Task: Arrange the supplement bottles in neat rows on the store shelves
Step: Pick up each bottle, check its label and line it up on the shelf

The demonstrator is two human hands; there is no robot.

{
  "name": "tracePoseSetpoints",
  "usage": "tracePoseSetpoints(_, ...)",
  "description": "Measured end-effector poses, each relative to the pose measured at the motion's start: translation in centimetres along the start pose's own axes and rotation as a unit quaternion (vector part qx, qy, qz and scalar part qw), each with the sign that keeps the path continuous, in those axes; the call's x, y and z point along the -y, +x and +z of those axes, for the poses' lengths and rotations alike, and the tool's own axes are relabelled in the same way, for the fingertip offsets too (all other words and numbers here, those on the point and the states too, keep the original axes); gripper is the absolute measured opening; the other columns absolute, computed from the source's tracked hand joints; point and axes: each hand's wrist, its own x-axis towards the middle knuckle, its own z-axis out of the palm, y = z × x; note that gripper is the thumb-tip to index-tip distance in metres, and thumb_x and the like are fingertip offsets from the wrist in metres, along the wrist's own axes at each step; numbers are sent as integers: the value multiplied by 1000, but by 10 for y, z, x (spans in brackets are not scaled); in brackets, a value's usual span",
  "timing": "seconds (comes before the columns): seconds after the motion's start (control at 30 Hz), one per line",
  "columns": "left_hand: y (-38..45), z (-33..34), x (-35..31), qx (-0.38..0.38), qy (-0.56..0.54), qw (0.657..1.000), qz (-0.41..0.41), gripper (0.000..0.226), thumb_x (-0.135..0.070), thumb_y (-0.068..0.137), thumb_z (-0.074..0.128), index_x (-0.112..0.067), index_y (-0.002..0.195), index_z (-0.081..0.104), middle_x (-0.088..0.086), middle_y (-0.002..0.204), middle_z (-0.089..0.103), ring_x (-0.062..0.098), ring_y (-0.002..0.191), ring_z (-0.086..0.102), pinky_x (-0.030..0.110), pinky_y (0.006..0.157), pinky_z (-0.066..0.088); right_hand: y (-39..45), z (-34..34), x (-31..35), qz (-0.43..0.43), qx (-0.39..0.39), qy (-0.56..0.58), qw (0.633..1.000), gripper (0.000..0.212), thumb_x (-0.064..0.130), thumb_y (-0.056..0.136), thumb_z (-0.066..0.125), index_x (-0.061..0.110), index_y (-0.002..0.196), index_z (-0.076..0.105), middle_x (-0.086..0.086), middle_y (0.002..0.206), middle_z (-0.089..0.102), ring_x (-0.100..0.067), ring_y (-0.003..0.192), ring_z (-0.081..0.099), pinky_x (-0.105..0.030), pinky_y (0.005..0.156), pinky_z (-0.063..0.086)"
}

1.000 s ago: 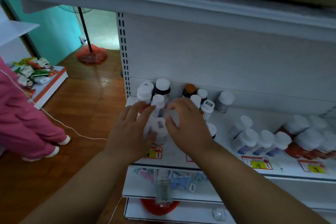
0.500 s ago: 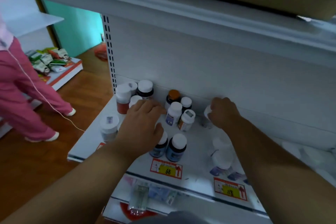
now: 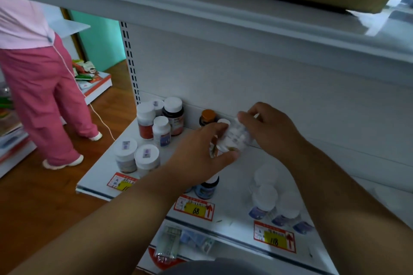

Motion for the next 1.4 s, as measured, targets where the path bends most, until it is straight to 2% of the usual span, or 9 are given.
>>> tracePoseSetpoints(0.1,-10,-14,7,16,-104,994,-37,48,-43,81,71,-30,124,53,-23,101,64,-9,91,60,8,73,47,-7,11,25,-8,17,-3,1000,55,79,74,41,26,80,54,7,75,60,-7,65,57,-24,54,37)
tracePoseSetpoints(0.27,-30,-64,39,34,-193,977,-88,47,-33,87,68,-29,130,52,-13,117,67,2,105,63,29,92,52,-10,40,69,-20,100,116,988,36,64,81,49,33,98,59,9,84,67,-7,68,65,-30,61,51)
tracePoseSetpoints(0.47,-58,-123,100,-123,51,991,-21,33,-41,83,62,-29,112,53,-12,111,57,0,100,49,11,82,39,0,89,128,-46,17,56,997,34,45,82,63,39,113,51,16,99,60,-4,81,60,-22,63,48)
tracePoseSetpoints(0.67,-72,-145,146,2,262,956,132,32,-24,83,67,-16,114,65,1,116,63,20,107,54,34,87,51,16,153,164,-84,51,-62,993,54,39,85,62,26,135,47,-3,125,58,-19,106,55,-27,77,39)
tracePoseSetpoints(0.77,-66,-146,146,44,269,951,147,34,-23,84,66,-15,117,66,1,118,62,22,108,53,38,89,50,21,172,166,-65,73,-78,992,53,39,81,63,24,130,48,-5,114,60,-17,86,55,-29,66,45)
tracePoseSetpoints(0.9,-64,-148,147,44,259,949,177,30,-17,81,70,-9,110,69,6,109,66,28,95,57,41,81,51,28,192,162,-37,118,-122,985,47,41,79,60,24,122,50,-4,102,61,-9,70,48,-23,53,36)
tracePoseSetpoints(1.07,-69,-149,151,39,238,955,173,36,-14,74,78,-7,109,70,8,109,67,32,92,59,43,77,53,34,201,155,-39,179,-133,974,38,41,84,59,24,117,53,-7,110,60,-12,76,46,-23,54,29)
tracePoseSetpoints(1.3,-67,-151,155,56,229,955,180,41,-13,72,80,-8,111,70,8,113,66,33,96,59,44,80,53,27,200,160,-46,175,-155,971,49,40,90,56,25,136,48,-9,126,59,-22,101,55,-27,70,34)
tracePoseSetpoints(1.4,-65,-152,156,45,220,957,183,40,-19,77,77,-8,114,67,7,113,63,30,101,56,42,85,51,15,189,161,-57,117,-129,983,35,34,93,53,20,124,56,-4,107,63,-20,90,58,-26,59,36)
